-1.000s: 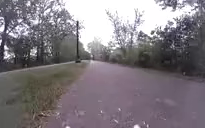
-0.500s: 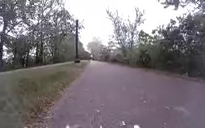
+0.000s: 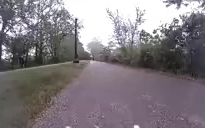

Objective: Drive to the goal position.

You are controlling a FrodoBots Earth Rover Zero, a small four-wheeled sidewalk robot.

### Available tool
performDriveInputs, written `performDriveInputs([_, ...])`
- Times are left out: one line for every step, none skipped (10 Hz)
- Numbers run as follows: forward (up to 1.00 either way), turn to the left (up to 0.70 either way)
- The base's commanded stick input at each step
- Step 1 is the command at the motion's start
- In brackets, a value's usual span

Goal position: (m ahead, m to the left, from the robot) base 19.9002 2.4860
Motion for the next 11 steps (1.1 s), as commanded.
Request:
performDriveInputs([0.63,0.32])
performDriveInputs([0.63,0.31])
performDriveInputs([0.63,0.31])
performDriveInputs([0.63,0.31])
performDriveInputs([0.59,0.00])
performDriveInputs([0.55,0.00])
performDriveInputs([0.55,0.00])
performDriveInputs([0.55,0.00])
performDriveInputs([0.56,0.00])
performDriveInputs([0.60,0.00])
performDriveInputs([0.70,0.00])
